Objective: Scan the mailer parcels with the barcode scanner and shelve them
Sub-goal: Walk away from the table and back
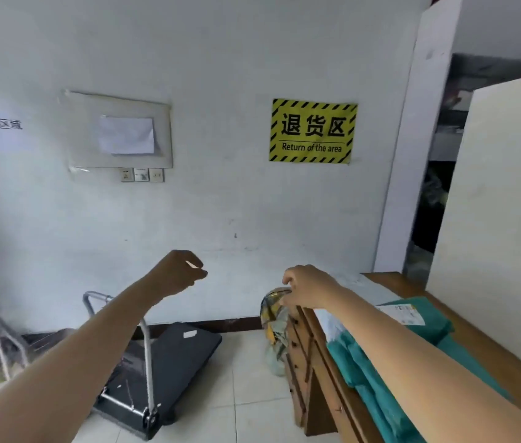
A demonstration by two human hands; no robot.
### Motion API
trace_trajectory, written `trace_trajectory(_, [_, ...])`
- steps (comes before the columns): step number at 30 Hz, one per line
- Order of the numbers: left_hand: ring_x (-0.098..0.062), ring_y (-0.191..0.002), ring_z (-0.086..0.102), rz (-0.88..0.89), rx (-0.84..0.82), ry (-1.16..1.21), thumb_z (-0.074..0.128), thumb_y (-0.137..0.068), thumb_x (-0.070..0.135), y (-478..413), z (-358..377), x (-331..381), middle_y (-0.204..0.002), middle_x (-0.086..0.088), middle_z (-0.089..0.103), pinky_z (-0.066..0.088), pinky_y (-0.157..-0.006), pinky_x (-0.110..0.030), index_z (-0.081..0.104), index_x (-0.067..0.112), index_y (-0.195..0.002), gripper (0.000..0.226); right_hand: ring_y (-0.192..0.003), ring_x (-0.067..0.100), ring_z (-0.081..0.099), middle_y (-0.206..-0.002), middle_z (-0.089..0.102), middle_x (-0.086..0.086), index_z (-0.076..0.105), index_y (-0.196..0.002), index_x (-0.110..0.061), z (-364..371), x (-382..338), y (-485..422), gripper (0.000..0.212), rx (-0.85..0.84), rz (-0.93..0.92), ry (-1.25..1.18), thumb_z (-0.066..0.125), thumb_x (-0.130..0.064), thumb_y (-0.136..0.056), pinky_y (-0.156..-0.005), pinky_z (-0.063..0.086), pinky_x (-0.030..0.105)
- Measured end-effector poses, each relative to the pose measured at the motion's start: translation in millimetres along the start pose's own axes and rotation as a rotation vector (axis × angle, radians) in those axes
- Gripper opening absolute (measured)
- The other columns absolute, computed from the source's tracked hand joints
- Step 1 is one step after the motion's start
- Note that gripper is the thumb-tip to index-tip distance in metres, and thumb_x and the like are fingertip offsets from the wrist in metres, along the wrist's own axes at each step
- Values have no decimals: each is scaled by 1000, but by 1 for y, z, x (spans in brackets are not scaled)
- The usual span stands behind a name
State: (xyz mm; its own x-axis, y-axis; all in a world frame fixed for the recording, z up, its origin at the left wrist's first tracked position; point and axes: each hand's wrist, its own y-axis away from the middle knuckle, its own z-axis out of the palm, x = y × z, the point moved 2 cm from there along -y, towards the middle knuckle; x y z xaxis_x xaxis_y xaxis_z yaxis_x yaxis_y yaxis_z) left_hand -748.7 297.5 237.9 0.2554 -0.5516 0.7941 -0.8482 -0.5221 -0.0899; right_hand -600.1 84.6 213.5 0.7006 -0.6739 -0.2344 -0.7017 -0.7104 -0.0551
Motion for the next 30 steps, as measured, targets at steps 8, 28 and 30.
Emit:
trace_trajectory(8, [-21,-82,60,273,-238,-295,67,-85,23,-227,95,37,-98,-12,69,43,-68,-23,61,6,-111,31,-109,18,58,-125,61,-1,58,-125,-17,-8,130,-125,50,36,300,-73,70,-31,-78,-83,46,27])
trace_trajectory(28, [-19,-113,55,691,-886,-475,57,-89,45,-560,418,51,-131,-1,55,43,-90,-25,55,17,-124,45,-99,29,62,-108,63,17,60,-106,3,96,343,-241,32,179,1347,-481,61,-23,-88,-79,50,33])
trace_trajectory(30, [-20,-110,56,701,-948,-509,55,-88,49,-571,458,45,-131,-4,56,42,-85,-26,53,15,-126,51,-105,32,62,-120,63,23,58,-116,11,118,355,-243,42,233,1459,-583,62,-20,-87,-84,50,38])
